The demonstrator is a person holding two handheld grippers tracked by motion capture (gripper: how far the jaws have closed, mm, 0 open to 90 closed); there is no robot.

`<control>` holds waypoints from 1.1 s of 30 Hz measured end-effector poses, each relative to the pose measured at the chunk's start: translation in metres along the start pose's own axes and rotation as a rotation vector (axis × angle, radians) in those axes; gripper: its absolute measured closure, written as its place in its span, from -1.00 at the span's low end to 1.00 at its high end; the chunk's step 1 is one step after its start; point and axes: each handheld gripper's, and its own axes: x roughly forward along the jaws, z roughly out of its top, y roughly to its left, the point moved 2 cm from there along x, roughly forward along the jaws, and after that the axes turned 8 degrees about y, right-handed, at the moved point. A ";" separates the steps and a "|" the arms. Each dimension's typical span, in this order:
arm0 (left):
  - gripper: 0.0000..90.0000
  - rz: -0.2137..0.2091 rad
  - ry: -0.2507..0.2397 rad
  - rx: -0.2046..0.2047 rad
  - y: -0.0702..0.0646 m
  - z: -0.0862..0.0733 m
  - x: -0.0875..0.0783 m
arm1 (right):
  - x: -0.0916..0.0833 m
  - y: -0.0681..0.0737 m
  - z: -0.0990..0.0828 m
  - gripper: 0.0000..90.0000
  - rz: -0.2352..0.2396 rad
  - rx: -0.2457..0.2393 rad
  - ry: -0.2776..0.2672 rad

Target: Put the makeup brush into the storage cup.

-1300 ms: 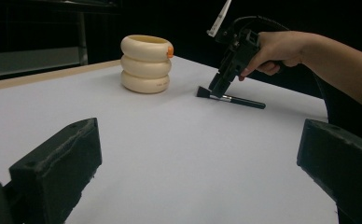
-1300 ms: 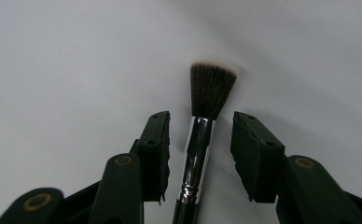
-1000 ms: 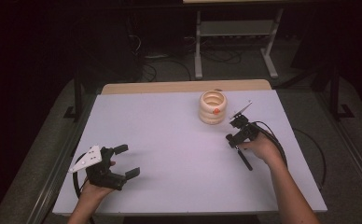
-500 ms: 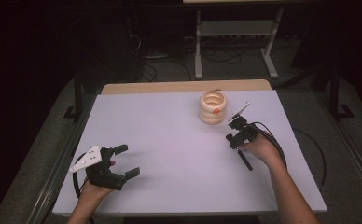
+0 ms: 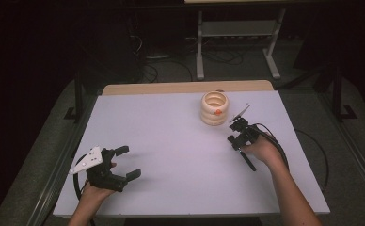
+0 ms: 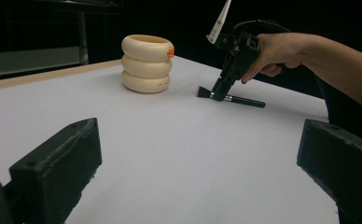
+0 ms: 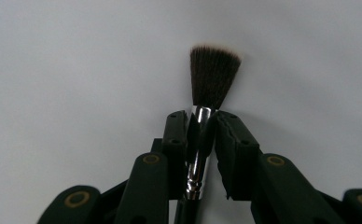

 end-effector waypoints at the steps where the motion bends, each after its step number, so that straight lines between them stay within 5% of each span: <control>1: -1.00 0.000 0.000 -0.001 0.000 0.000 0.000 | 0.000 0.000 0.000 0.64 -0.001 0.000 0.000; 20: -1.00 0.000 -0.002 -0.002 0.000 0.000 0.000 | -0.001 -0.003 -0.001 0.70 0.015 -0.001 -0.006; 33: -1.00 0.000 -0.001 -0.002 0.000 0.000 0.000 | -0.011 -0.010 -0.004 0.71 0.058 0.024 -0.077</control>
